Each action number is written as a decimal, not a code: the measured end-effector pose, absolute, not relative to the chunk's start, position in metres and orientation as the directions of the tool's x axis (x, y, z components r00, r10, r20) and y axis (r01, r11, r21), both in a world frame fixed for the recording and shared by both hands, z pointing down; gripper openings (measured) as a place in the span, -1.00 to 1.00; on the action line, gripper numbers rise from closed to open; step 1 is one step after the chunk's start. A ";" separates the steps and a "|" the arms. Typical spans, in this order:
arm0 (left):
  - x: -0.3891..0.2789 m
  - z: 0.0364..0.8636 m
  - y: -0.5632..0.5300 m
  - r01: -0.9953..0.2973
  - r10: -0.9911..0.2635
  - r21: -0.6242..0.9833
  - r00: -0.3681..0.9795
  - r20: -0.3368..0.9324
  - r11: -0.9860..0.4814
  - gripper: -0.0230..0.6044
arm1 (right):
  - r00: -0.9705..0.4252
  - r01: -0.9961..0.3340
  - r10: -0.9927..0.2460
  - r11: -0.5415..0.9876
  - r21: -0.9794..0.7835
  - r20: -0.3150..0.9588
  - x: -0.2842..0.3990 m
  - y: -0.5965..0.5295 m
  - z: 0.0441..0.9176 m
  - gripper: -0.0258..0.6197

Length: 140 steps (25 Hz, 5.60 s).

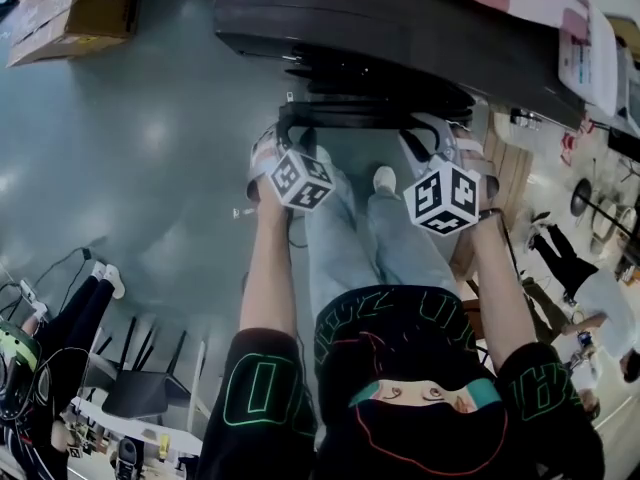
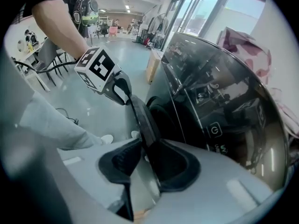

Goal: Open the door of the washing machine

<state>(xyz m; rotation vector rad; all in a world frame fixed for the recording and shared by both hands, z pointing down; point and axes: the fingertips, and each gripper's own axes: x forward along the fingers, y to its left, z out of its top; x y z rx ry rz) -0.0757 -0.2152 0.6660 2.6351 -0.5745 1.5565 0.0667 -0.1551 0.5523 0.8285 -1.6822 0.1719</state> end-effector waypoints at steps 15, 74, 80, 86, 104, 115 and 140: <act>-0.106 0.671 -0.092 -0.545 -0.383 -0.171 0.303 0.873 -0.821 -0.46 | -0.162 -0.314 -0.337 0.909 0.275 0.928 0.047 -0.078 0.557 -0.54; 0.098 0.680 0.279 -0.957 -0.492 -0.149 -0.008 0.871 -0.247 -0.61 | -0.272 0.594 -0.141 0.754 0.281 0.952 0.175 0.150 0.575 -0.43; 0.130 0.692 0.286 -0.976 -0.439 -0.156 -0.074 0.895 -0.154 -0.60 | -0.261 0.696 -0.107 0.668 0.263 0.959 0.194 0.151 0.587 -0.44; 0.135 0.686 0.295 -0.980 -0.397 -0.197 -0.175 0.901 -0.015 -0.61 | -0.330 0.721 -0.046 0.633 0.283 0.943 0.193 0.148 0.585 -0.43; 0.050 0.319 0.302 -0.700 -0.686 0.087 -0.657 0.313 0.709 -0.89 | -0.940 0.131 0.165 0.983 -0.129 0.298 0.117 0.169 0.332 -0.91; 0.081 0.232 0.310 -0.662 -0.660 0.049 -0.733 0.166 0.748 -0.89 | -0.981 -0.129 -0.098 0.974 -0.185 0.168 0.161 0.124 0.248 -0.91; 0.093 0.172 0.277 -0.682 -0.682 -0.071 -0.731 0.032 0.728 -0.89 | -0.985 -0.156 -0.151 0.986 -0.059 0.085 0.184 0.113 0.192 -0.91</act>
